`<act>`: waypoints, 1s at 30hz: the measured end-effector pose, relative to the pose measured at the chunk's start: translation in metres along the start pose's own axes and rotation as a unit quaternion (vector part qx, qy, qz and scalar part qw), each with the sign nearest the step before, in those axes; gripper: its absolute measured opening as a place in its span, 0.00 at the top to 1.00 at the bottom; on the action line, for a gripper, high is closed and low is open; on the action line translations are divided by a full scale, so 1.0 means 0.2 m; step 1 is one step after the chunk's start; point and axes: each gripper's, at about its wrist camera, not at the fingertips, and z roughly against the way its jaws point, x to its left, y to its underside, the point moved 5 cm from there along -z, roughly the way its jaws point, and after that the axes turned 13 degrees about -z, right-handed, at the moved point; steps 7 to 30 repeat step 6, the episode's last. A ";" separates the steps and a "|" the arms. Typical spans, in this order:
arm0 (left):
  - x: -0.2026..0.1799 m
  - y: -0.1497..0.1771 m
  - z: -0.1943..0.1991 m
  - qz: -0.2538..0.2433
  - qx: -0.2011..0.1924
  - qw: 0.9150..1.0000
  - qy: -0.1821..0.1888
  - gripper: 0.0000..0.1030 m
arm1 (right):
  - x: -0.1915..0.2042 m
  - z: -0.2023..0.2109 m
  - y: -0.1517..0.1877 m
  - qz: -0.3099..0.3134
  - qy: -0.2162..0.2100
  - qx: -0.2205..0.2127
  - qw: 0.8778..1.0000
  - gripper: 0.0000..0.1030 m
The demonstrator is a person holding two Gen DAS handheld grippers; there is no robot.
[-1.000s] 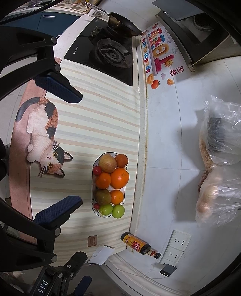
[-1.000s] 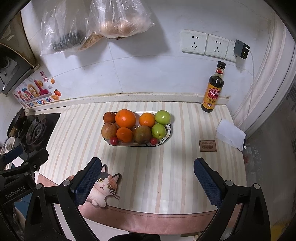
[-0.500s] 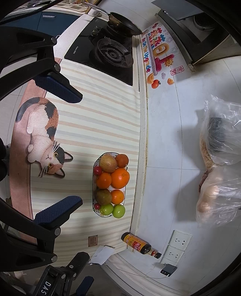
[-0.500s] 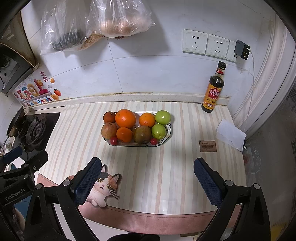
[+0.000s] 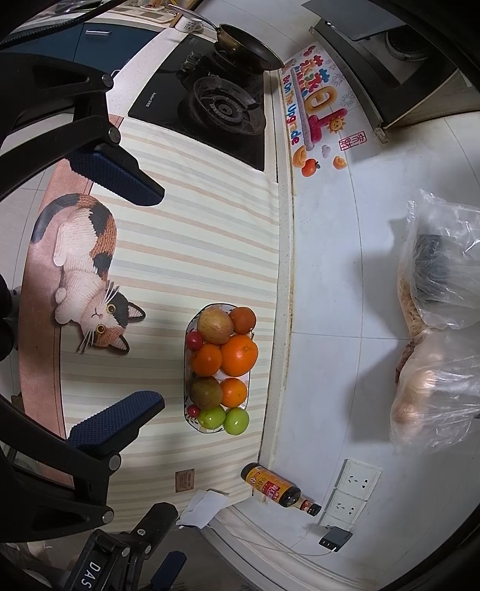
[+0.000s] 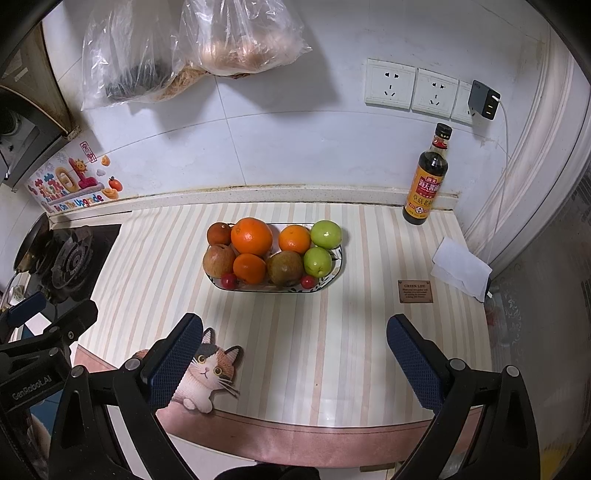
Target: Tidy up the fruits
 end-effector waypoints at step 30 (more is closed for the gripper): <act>-0.01 0.00 0.00 -0.001 -0.004 1.000 0.000 0.00 | 0.00 0.00 0.00 0.000 0.000 0.000 1.000 0.01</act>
